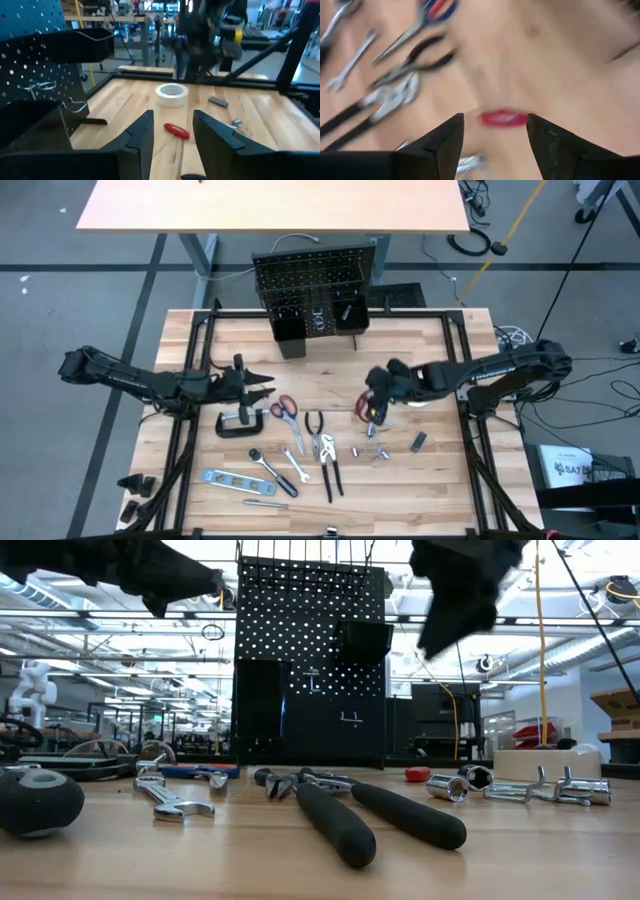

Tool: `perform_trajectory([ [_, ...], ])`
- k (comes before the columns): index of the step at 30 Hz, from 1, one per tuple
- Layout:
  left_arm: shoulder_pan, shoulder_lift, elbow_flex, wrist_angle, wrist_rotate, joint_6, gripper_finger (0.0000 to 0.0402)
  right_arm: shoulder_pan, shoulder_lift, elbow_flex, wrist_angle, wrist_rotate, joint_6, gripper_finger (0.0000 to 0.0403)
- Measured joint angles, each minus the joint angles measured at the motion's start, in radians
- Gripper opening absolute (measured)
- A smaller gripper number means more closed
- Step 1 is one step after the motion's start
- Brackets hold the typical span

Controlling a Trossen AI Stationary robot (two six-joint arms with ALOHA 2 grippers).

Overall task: Hang tools onto peg board
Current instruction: Put the extension bar on the right black bin on the peg board

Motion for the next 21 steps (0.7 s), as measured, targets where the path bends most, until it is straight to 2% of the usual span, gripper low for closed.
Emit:
perform_trajectory([
  [4,0.0,0.008,-0.001,0.0,0.011,-0.006,0.0132,0.032,-0.003,-0.099,0.08,-0.035,0.173,0.0208],
  [10,0.0,0.028,-0.001,0.014,0.013,-0.006,0.0132,0.057,0.004,-0.126,0.067,-0.052,0.351,0.0208],
  [13,0.0,0.03,-0.001,0.023,0.013,-0.008,0.0132,0.055,0.004,-0.126,0.067,-0.023,0.559,0.0208],
  [15,0.0,0.031,-0.001,0.021,0.013,-0.029,0.0132,0.054,0.008,-0.126,0.073,-0.002,0.643,0.0208],
  [21,0.0,0.031,-0.001,0.02,0.013,-0.032,0.0132,0.061,0.024,-0.125,0.093,0.101,0.69,0.0208],
])
